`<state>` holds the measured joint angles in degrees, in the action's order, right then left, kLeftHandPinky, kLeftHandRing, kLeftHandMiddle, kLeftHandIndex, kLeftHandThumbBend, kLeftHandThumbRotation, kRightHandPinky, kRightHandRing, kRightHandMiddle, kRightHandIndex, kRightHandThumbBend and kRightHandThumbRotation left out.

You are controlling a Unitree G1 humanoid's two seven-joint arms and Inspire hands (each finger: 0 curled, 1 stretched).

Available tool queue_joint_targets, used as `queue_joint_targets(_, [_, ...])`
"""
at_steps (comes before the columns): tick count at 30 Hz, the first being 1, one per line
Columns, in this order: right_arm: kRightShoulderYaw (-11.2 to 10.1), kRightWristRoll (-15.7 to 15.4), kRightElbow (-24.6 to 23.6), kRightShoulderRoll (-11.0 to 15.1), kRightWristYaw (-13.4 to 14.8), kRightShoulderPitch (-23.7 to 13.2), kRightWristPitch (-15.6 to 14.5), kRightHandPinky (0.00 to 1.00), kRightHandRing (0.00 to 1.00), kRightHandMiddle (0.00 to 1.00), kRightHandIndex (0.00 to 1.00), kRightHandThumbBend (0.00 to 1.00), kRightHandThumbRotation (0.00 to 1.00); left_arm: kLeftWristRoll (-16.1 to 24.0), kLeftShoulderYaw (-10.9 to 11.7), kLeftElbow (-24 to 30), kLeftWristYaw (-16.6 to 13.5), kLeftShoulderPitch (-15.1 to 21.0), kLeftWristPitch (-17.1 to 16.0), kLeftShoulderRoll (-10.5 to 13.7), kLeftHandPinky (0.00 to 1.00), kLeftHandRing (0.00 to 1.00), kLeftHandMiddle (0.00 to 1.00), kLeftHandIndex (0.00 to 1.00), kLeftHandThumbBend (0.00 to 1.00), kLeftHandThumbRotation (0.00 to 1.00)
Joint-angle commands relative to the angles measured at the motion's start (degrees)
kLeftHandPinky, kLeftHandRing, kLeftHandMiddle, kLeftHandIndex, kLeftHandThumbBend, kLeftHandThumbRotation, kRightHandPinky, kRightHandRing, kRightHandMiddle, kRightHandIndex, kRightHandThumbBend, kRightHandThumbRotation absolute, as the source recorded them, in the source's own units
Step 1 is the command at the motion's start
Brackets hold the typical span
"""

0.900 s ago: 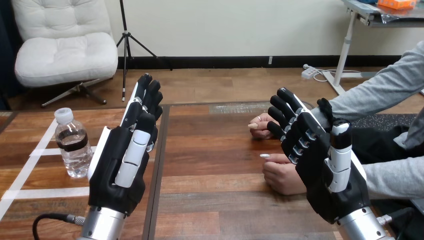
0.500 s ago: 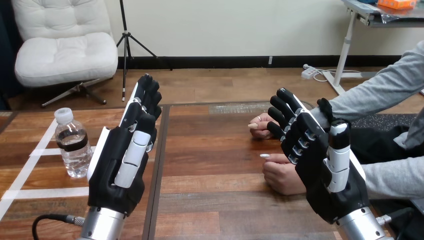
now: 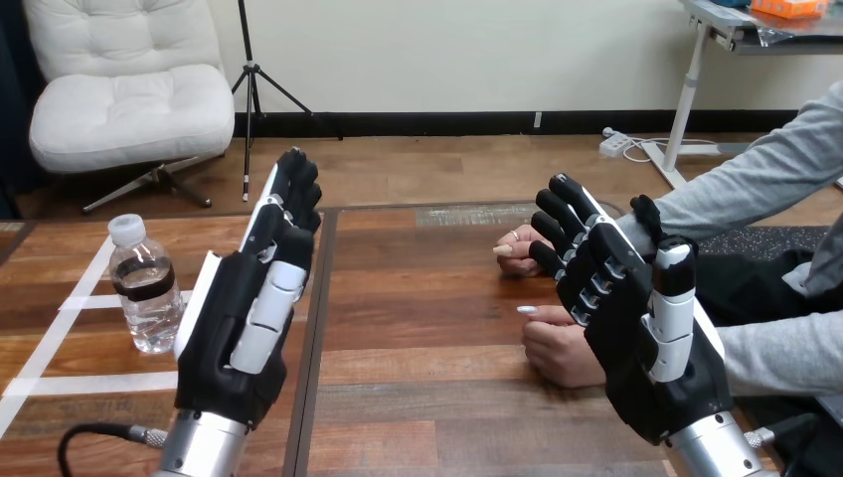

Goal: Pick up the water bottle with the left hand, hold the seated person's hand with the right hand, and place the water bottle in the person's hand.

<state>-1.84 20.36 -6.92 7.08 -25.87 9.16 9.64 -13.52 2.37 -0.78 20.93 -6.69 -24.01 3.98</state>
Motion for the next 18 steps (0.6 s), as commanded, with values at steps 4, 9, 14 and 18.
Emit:
queue_joint_targets(4, [0.12, 0.59, -2.49, 0.05, -0.38, -2.82, 0.33, 1.0, 1.0, 0.98, 0.96, 0.94, 1.0, 2.62, 2.01, 2.75, -1.55, 4.68, -1.84, 2.76, 1.0, 1.0, 1.0, 1.0, 0.7, 0.83])
queue_joint_targets(9, [0.08, 0.49, -2.35, -0.02, -0.4, -2.86, 0.55, 1.0, 1.0, 0.98, 0.96, 0.94, 1.0, 3.02, 3.27, 3.38, -2.54, 6.17, -1.95, 3.56, 1.0, 1.0, 1.0, 1.0, 0.72, 0.85])
queue_joint_targets(14, [0.07, 0.51, -2.31, 0.09, -0.58, -2.9, 0.52, 1.0, 1.0, 0.98, 0.96, 0.93, 1.0, 1.34, 4.64, 3.43, -2.55, 8.0, -1.74, 4.93, 1.0, 1.0, 1.0, 1.0, 0.76, 0.87])
queue_joint_targets(18, [0.03, 0.5, -2.4, 0.1, -0.55, -2.96, 0.31, 1.0, 1.0, 0.98, 0.96, 0.94, 1.0, 0.62, 5.85, 2.32, -2.38, 9.51, -2.63, 5.68, 1.0, 1.0, 1.0, 1.0, 0.79, 0.87])
